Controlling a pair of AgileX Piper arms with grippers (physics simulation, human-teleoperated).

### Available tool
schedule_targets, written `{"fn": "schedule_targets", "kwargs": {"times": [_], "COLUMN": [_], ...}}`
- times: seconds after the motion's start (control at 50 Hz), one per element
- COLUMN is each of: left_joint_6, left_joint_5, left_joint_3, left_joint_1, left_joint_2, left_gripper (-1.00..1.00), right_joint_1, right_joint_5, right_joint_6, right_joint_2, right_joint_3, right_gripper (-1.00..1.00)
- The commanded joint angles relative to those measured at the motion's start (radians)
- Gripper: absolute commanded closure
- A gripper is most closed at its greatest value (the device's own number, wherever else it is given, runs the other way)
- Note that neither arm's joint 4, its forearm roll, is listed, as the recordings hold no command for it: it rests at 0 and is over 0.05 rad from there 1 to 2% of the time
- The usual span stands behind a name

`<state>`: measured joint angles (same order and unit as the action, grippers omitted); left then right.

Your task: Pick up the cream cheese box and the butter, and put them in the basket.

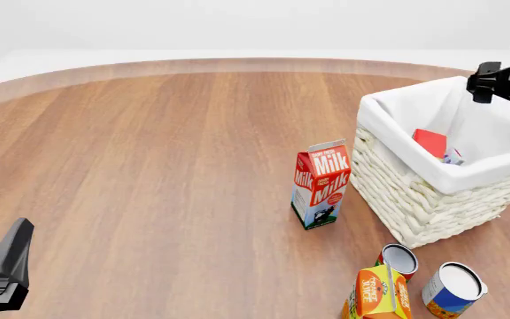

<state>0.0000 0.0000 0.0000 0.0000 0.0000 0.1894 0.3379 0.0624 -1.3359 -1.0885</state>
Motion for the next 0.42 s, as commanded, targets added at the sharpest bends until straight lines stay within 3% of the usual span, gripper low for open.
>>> {"fn": "schedule_targets", "kwargs": {"times": [0.02,0.18,0.42], "left_joint_6": [0.000,0.000,0.000], "left_joint_5": [0.000,0.000,0.000], "left_joint_3": [0.000,0.000,0.000], "left_joint_1": [0.000,0.000,0.000], "left_joint_2": [0.000,0.000,0.000], "left_gripper": [-1.00,-1.00,-1.00], "right_joint_1": [-0.054,-0.133,-0.331], "right_joint_5": [0.040,0.094,0.162], "right_joint_6": [0.011,0.026,0.072], "right_joint_2": [0.059,0.114,0.173], "right_joint_3": [-0.008,-0.043,-0.111], "right_gripper": [-1.00,-1.00,-1.00]}}
